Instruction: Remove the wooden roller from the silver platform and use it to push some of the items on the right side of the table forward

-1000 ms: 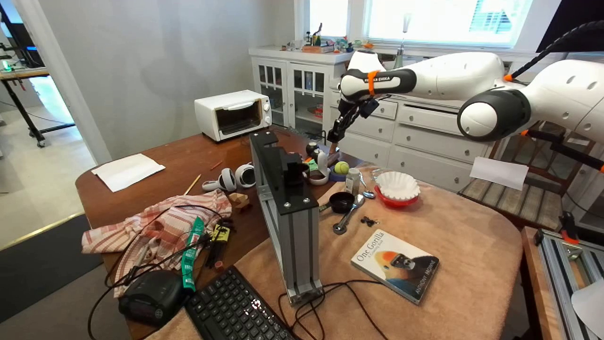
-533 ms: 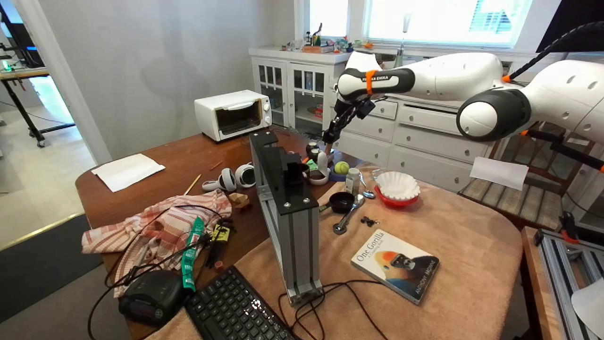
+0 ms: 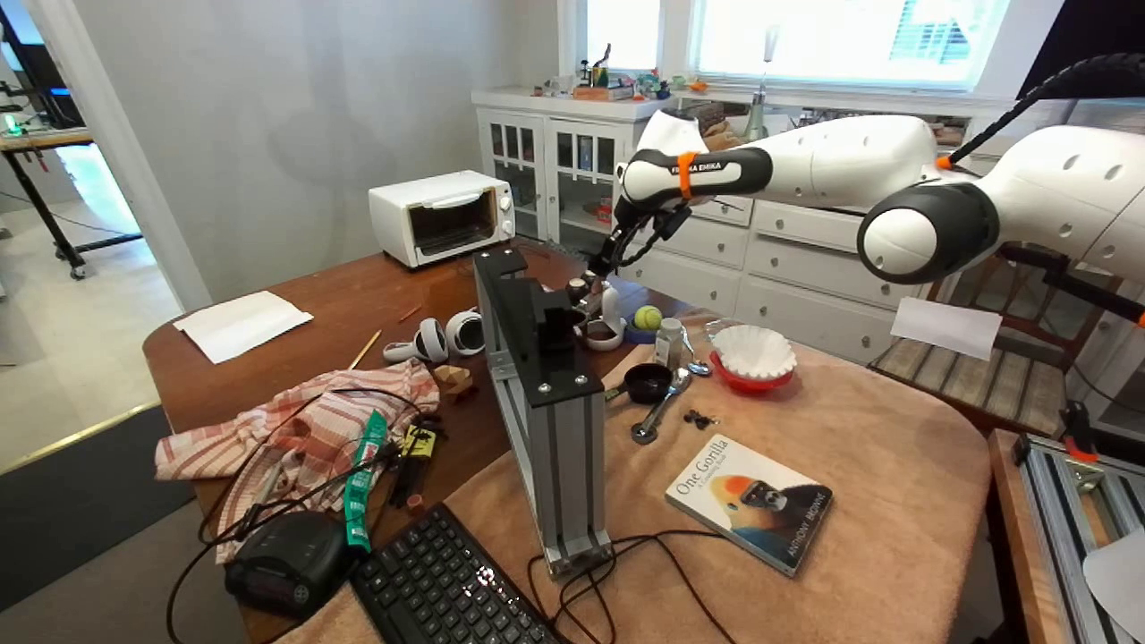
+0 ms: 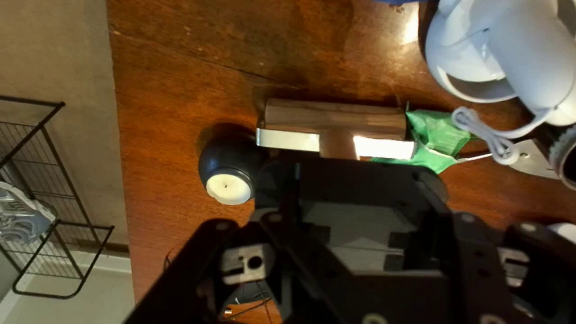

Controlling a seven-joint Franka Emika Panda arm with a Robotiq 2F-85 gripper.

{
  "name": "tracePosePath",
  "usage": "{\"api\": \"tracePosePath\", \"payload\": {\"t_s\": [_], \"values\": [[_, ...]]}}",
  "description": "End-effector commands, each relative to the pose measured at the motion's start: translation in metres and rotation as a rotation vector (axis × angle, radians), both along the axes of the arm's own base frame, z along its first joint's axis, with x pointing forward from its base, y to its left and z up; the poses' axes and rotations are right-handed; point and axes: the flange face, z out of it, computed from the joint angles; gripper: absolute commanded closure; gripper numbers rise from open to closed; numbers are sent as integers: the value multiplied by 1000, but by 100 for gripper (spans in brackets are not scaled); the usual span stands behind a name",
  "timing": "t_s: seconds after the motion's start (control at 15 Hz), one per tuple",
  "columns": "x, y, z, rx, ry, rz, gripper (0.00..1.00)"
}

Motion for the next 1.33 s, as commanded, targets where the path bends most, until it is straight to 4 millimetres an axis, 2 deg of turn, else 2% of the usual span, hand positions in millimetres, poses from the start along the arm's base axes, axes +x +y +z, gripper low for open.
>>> {"api": "tracePosePath", "payload": {"t_s": [0.0, 0.33, 0.67, 0.87, 1.07, 1.27], "values": [[4, 2, -7, -14, -51, -33, 63], [8, 16, -16, 13, -52, -23, 63], [18, 47, -28, 23, -26, 0, 63], [21, 59, -31, 32, -20, -14, 63], [22, 56, -25, 36, -28, -42, 63], [16, 44, -14, 24, 18, -47, 63]]}}
